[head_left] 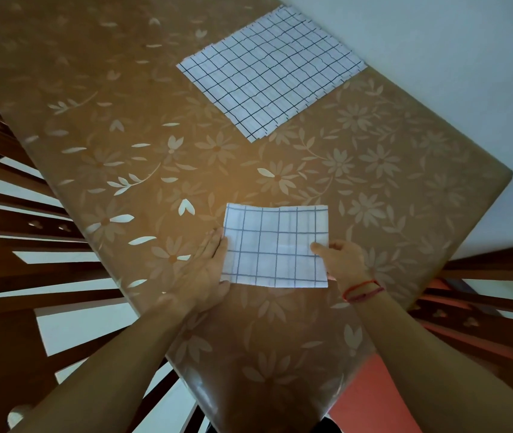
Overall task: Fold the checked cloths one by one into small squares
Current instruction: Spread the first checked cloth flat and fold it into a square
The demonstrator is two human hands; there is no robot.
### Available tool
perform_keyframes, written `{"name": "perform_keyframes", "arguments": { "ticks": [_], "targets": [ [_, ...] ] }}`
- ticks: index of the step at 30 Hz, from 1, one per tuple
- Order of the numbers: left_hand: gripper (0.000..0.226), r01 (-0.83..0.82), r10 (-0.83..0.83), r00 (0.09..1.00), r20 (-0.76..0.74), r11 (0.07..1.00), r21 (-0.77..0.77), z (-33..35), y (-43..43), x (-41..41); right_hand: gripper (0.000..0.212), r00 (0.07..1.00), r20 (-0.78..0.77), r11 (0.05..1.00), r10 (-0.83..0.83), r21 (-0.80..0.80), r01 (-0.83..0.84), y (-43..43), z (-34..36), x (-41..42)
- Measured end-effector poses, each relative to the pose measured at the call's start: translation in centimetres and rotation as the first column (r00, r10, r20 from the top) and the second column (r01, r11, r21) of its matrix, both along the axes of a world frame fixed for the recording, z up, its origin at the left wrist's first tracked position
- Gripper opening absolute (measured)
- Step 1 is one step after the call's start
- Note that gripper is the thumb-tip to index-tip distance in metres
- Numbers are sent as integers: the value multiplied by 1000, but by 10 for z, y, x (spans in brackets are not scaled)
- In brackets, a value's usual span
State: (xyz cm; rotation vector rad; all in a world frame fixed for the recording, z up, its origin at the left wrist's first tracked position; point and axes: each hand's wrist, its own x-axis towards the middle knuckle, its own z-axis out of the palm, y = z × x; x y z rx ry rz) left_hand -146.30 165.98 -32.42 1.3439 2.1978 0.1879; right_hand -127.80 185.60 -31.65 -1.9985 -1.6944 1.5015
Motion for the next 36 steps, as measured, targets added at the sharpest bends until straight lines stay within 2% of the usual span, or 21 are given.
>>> {"name": "perform_keyframes", "arguments": {
  "ticks": [3, 7, 11, 13, 17, 19, 22, 24, 25, 27, 28, 31, 34, 36],
  "targets": [
    [84, 24, -25, 1000, 12, 994, 109, 5, 4, 19, 23, 981, -123, 984, -151, -111, 137, -9, 1, 7],
    [83, 98, -101, 995, 15, 985, 145, -1, 6, 51, 18, 921, -202, 891, -334, -385, 239, -30, 6, 10],
    [76, 111, -104, 991, -86, 990, 88, -11, 3, 70, 13, 924, -205, 806, -323, -572, 155, -51, 14, 12],
    [75, 116, -111, 988, -105, 992, 47, -11, 0, 74, 19, 925, -231, 798, -303, -592, 113, -58, 18, 17],
    [69, 116, -104, 988, -116, 988, 102, -16, -7, 77, 29, 936, -291, 823, -197, -568, -3, -65, 22, 28],
    [64, 105, -92, 989, -113, 988, 115, -18, -10, 75, 31, 936, -336, 847, -104, -523, -94, -64, 23, 37],
    [80, 105, -95, 992, -78, 987, 122, -12, -15, 73, 36, 937, -343, 892, 64, -401, -208, -63, 18, 57],
    [85, 100, -95, 994, -46, 987, 122, -12, -21, 71, 38, 935, -281, 943, 218, -187, -276, -63, 7, 76],
    [84, 97, -91, 994, -53, 988, 123, -13, -25, 69, 35, 927, -176, 940, 330, -28, -340, -63, 0, 85],
    [80, 94, -86, 994, -64, 987, 131, -16, -31, 67, 37, 895, 60, 875, 442, 193, -445, -64, -7, 96],
    [78, 92, -86, 995, -48, 986, 137, -15, -33, 67, 40, 887, 113, 848, 448, 260, -462, -64, -8, 98],
    [78, 100, -109, 992, 72, 988, 114, -10, -42, 67, 46, 872, 141, 794, 468, 366, -485, -65, -8, 95],
    [82, 145, -161, 978, 135, 982, 124, -8, -52, 67, 58, 810, 170, 711, 561, 403, -577, -67, -9, 87],
    [69, 199, -214, 967, 137, 973, 116, -10, -58, 67, 44, 768, 137, 639, 626, 475, -605, -69, -8, 81]
  ]
}}
